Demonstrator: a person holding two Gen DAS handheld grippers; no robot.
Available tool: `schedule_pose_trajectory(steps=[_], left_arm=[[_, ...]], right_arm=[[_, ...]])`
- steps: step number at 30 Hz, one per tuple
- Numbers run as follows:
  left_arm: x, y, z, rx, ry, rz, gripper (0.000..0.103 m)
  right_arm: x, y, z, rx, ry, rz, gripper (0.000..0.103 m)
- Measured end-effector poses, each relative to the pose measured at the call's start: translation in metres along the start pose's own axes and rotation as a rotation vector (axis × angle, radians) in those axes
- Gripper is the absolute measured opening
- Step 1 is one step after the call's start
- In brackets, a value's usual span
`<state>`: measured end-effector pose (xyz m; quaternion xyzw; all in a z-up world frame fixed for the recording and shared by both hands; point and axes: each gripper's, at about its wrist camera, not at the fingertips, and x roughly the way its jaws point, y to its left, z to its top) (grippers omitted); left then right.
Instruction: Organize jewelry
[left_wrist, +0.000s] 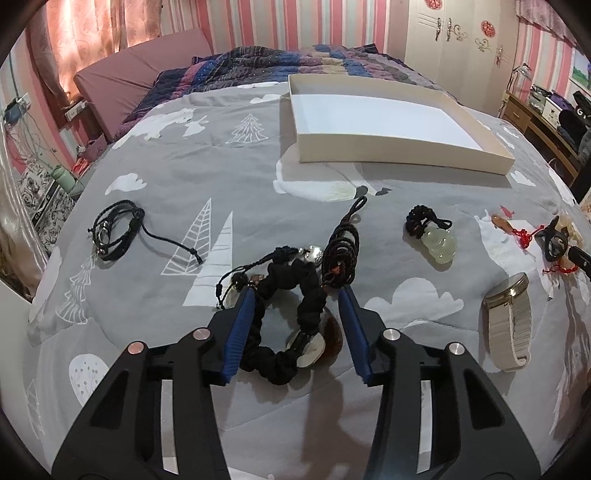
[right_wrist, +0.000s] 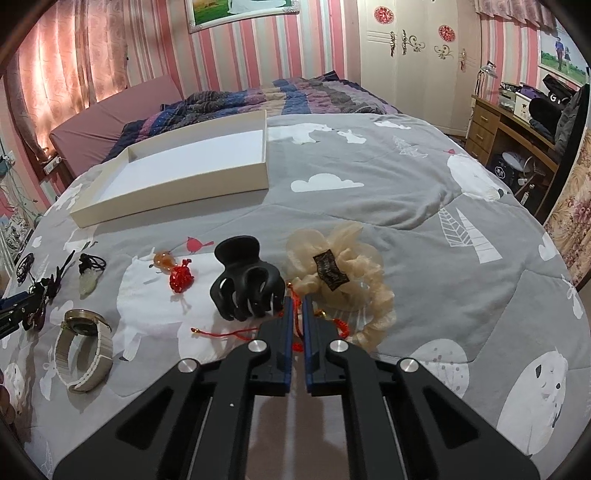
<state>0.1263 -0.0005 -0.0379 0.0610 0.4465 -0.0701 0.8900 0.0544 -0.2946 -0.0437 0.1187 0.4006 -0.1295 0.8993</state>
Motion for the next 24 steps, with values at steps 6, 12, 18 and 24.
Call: schedule_pose_trajectory(steps=[6, 12, 18, 24], left_arm=[[0.002, -0.003, 0.002, 0.016, 0.005, -0.005, 0.040], [0.010, -0.002, 0.001, -0.002, 0.039, -0.038, 0.010], [0.004, -0.001, 0.002, -0.002, 0.021, -0.045, 0.008], [-0.017, 0.009, 0.013, -0.024, -0.019, -0.051, 0.008]], right_arm=[[0.000, 0.001, 0.000, 0.000, 0.002, -0.001, 0.004], [0.001, 0.001, 0.000, -0.002, 0.000, 0.001, 0.004], [-0.005, 0.005, 0.003, -0.012, -0.015, 0.012, 0.004], [-0.017, 0.007, 0.014, -0.015, -0.039, 0.053, 0.004]])
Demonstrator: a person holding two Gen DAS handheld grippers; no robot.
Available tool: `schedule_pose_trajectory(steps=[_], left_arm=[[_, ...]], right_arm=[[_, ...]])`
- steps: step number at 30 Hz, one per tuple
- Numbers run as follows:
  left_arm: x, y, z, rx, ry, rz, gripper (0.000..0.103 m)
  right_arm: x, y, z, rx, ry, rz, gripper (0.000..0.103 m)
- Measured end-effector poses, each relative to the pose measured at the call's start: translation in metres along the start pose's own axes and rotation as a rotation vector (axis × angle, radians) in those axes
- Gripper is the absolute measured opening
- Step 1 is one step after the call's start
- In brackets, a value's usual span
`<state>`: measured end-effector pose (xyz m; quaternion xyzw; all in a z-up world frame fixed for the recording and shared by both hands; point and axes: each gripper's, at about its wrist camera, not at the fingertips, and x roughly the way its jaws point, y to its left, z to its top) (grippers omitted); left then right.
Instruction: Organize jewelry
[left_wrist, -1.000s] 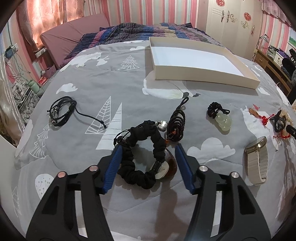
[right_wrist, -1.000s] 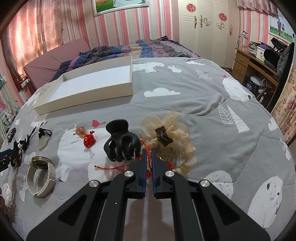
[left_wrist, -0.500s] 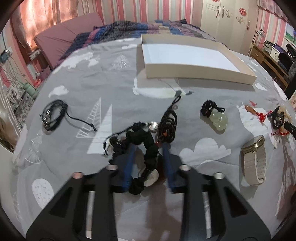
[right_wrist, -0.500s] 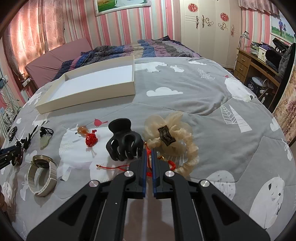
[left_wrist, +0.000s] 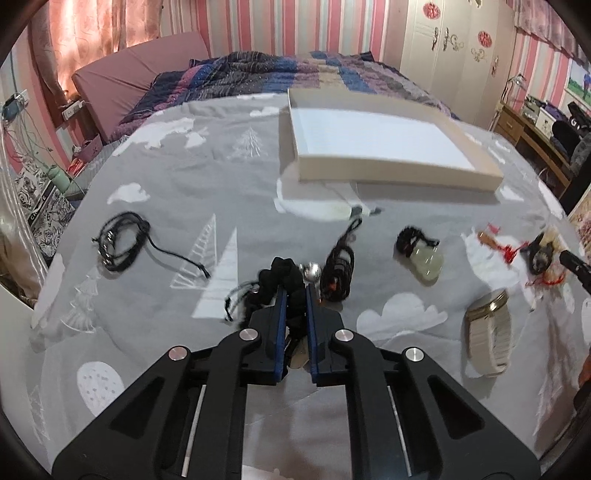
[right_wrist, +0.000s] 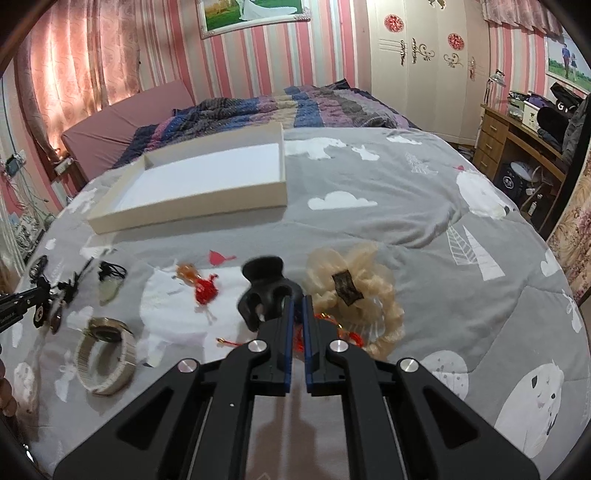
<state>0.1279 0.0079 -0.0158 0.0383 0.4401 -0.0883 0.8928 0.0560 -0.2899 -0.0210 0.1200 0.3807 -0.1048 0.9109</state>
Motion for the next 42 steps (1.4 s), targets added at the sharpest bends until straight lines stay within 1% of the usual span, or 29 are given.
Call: schedule_pose_trajectory(steps=[3, 7, 11, 15, 18, 21, 22, 23, 24, 25, 26, 28, 31, 35, 37, 39, 41, 42], left_arm=[[-0.012, 0.002, 0.012, -0.001, -0.011, -0.019, 0.008], [-0.027, 0.003, 0.034, -0.002, -0.028, -0.075, 0.008], [-0.037, -0.001, 0.049, 0.015, -0.056, -0.093, 0.008], [-0.040, -0.002, 0.048, 0.012, -0.065, -0.107, 0.008], [-0.032, -0.001, 0.040, 0.001, -0.043, -0.114, 0.008], [-0.025, -0.001, 0.029, 0.001, -0.024, -0.111, 0.008], [-0.025, 0.000, 0.026, 0.004, -0.023, -0.106, 0.008], [-0.025, 0.000, 0.024, 0.006, -0.022, -0.105, 0.008], [-0.026, 0.001, 0.021, 0.006, -0.022, -0.105, 0.008], [-0.026, 0.002, 0.019, 0.005, -0.022, -0.104, 0.008], [-0.027, 0.003, 0.017, 0.002, -0.021, -0.102, 0.008], [-0.026, 0.004, 0.015, -0.005, -0.017, -0.103, 0.008], [-0.023, 0.006, 0.012, -0.012, -0.010, -0.103, 0.008], [-0.020, 0.007, 0.010, -0.016, -0.002, -0.098, 0.008], [-0.020, 0.007, 0.009, -0.015, -0.001, -0.092, 0.008], [-0.019, 0.007, 0.009, -0.014, -0.003, -0.087, 0.008], [-0.018, 0.006, 0.009, -0.016, -0.002, -0.087, 0.008], [-0.017, 0.006, 0.009, -0.017, -0.002, -0.088, 0.008]], right_arm=[[-0.005, -0.001, 0.012, 0.005, -0.008, 0.034, 0.004], [-0.007, 0.000, 0.028, 0.003, -0.008, 0.078, 0.004], [-0.006, -0.001, 0.039, -0.004, 0.016, 0.107, 0.004], [-0.009, -0.001, 0.030, -0.032, 0.038, 0.062, 0.005], [-0.005, -0.008, 0.014, -0.027, 0.072, 0.010, 0.006], [0.002, -0.015, 0.002, -0.004, 0.109, -0.016, 0.006], [0.003, -0.016, -0.001, 0.001, 0.118, -0.018, 0.009], [0.005, -0.018, -0.004, 0.006, 0.124, -0.020, 0.021], [0.005, -0.018, -0.006, 0.010, 0.124, -0.022, 0.027], [0.004, -0.019, -0.009, 0.015, 0.118, -0.026, 0.042], [0.002, -0.019, -0.010, 0.014, 0.109, -0.032, 0.046], [0.000, -0.017, -0.013, 0.004, 0.103, -0.036, 0.046], [0.005, -0.017, -0.016, -0.001, 0.118, -0.041, 0.046], [0.012, -0.024, -0.019, 0.034, 0.125, -0.035, 0.045], [0.013, -0.023, -0.019, 0.030, 0.123, -0.036, 0.044], [0.015, -0.024, -0.019, 0.032, 0.122, -0.036, 0.037], [0.016, -0.026, -0.018, 0.043, 0.125, -0.030, 0.022], [0.017, -0.026, -0.018, 0.044, 0.125, -0.029, 0.019]])
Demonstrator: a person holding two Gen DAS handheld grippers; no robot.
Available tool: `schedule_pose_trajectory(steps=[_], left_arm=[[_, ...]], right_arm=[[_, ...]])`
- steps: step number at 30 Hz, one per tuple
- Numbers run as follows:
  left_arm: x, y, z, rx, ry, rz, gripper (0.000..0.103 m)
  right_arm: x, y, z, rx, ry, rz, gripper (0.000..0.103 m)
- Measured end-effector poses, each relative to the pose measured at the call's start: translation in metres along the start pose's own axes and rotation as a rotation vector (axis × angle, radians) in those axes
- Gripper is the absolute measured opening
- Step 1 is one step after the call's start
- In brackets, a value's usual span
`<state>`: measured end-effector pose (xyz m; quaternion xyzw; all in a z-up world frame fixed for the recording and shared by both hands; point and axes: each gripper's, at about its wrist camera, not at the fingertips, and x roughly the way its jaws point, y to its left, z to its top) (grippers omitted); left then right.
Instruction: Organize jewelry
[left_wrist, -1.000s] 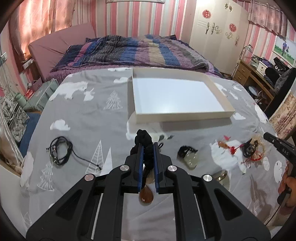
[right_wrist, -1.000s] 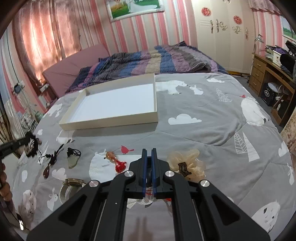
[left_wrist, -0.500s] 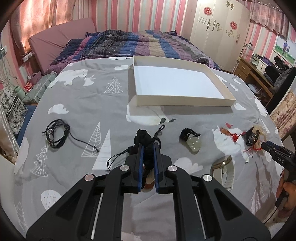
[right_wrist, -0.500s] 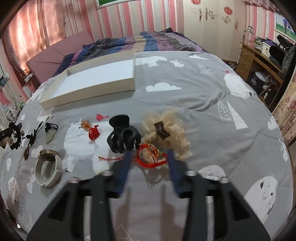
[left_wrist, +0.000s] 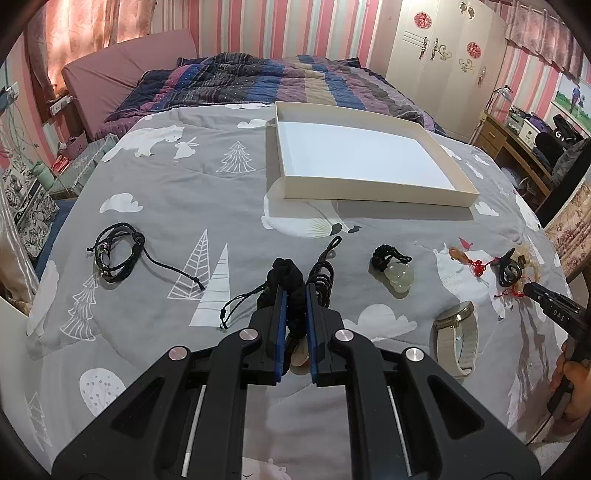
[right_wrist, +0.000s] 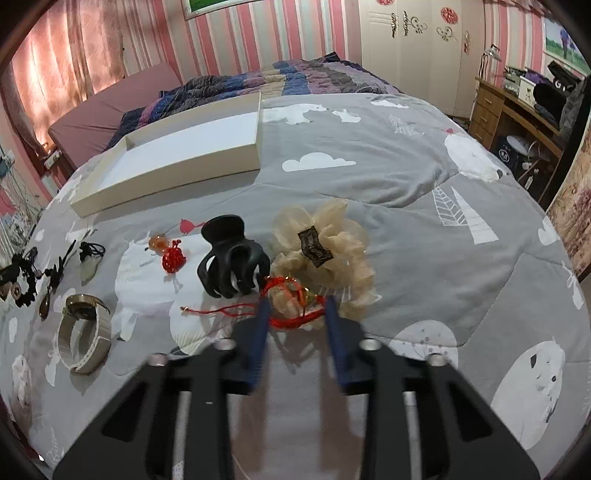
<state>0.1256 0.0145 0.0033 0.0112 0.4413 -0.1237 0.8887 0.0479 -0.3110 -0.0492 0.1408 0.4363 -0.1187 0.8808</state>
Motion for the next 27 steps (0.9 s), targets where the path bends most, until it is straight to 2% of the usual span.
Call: schedule_pose_trajectory(steps=[4, 7, 16, 23, 24, 25, 26, 27], left_arm=[[0.001, -0.001, 0.000, 0.006, -0.002, 0.003, 0.008], [0.000, -0.001, 0.000, 0.005, -0.006, 0.004, 0.008], [-0.013, 0.001, 0.007, 0.005, -0.029, 0.001, 0.008], [-0.015, 0.003, 0.003, 0.000, -0.025, -0.006, 0.008], [-0.013, 0.003, 0.003, -0.001, -0.020, -0.006, 0.008], [-0.012, 0.003, 0.002, -0.002, -0.015, -0.006, 0.008], [-0.011, 0.003, 0.001, -0.002, -0.011, -0.006, 0.008], [-0.010, 0.003, 0.000, -0.001, -0.008, -0.006, 0.008]], right_arm=[[-0.003, 0.001, 0.000, 0.000, -0.015, 0.003, 0.006], [-0.012, 0.000, 0.002, 0.006, -0.054, 0.005, 0.003], [-0.031, 0.007, 0.023, -0.030, -0.094, 0.059, 0.002], [-0.019, 0.008, 0.006, -0.054, -0.028, 0.027, 0.007], [-0.018, 0.007, 0.004, -0.048, -0.026, 0.026, 0.008], [-0.017, 0.006, 0.002, -0.042, -0.023, 0.021, 0.022], [-0.016, 0.004, -0.001, -0.036, -0.025, 0.004, 0.040], [-0.015, 0.004, -0.001, -0.034, -0.025, -0.003, 0.046]])
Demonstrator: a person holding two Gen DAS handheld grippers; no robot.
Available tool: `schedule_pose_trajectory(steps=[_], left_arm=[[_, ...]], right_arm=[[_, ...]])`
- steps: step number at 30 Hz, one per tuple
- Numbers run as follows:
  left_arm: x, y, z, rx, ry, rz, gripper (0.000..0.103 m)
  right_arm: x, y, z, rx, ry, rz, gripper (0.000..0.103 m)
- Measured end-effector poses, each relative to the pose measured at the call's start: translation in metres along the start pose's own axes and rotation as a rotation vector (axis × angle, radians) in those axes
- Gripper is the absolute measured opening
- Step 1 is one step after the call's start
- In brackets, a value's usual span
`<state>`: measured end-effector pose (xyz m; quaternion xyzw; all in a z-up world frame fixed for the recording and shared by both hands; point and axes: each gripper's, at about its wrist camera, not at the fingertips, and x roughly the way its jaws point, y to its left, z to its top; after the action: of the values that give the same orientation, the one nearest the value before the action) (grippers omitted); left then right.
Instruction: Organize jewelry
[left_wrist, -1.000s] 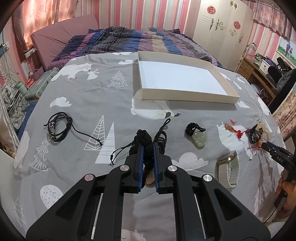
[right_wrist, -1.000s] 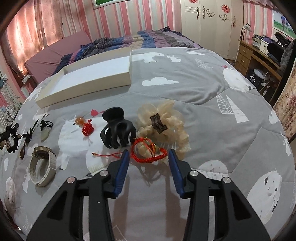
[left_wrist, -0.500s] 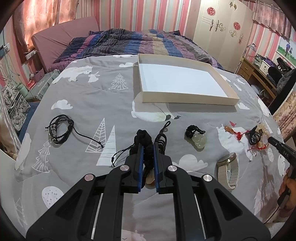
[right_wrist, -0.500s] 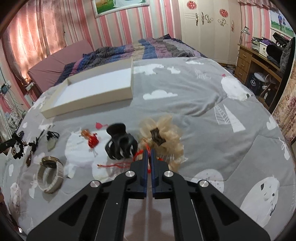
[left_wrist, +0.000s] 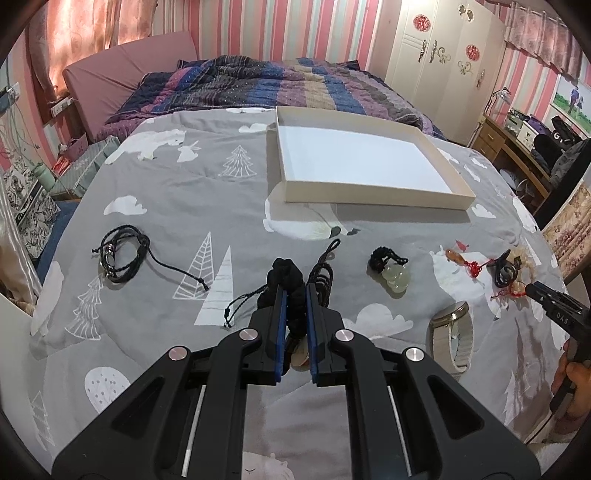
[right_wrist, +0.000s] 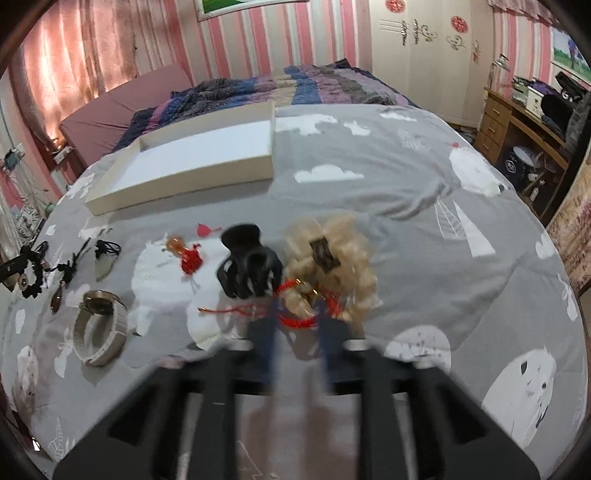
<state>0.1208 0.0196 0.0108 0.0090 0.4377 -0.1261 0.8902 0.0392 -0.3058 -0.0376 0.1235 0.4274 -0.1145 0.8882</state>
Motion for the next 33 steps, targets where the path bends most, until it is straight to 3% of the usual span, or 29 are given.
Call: schedule_pose_trajectory(steps=[10, 13, 19, 23, 30, 33], left_arm=[[0.005, 0.001, -0.001, -0.004, 0.007, 0.012, 0.009], [0.007, 0.001, -0.001, -0.006, 0.010, 0.016, 0.009], [0.006, -0.002, -0.002, -0.002, 0.009, 0.011, 0.009], [0.006, 0.000, -0.002, -0.001, 0.011, 0.019, 0.009], [0.008, 0.000, -0.003, -0.004, 0.016, 0.012, 0.009], [0.009, 0.002, -0.005, -0.003, 0.019, 0.017, 0.009]], right_arm=[[0.003, -0.017, -0.004, 0.099, -0.020, 0.054, 0.046], [-0.006, -0.020, 0.002, 0.102, -0.067, 0.032, 0.046], [0.004, -0.024, 0.007, 0.085, -0.058, -0.030, 0.046], [-0.003, -0.015, 0.008, 0.048, -0.080, -0.014, 0.046], [0.011, 0.003, 0.013, -0.026, -0.036, 0.018, 0.030], [0.024, 0.002, 0.013, -0.023, 0.002, 0.031, 0.029]])
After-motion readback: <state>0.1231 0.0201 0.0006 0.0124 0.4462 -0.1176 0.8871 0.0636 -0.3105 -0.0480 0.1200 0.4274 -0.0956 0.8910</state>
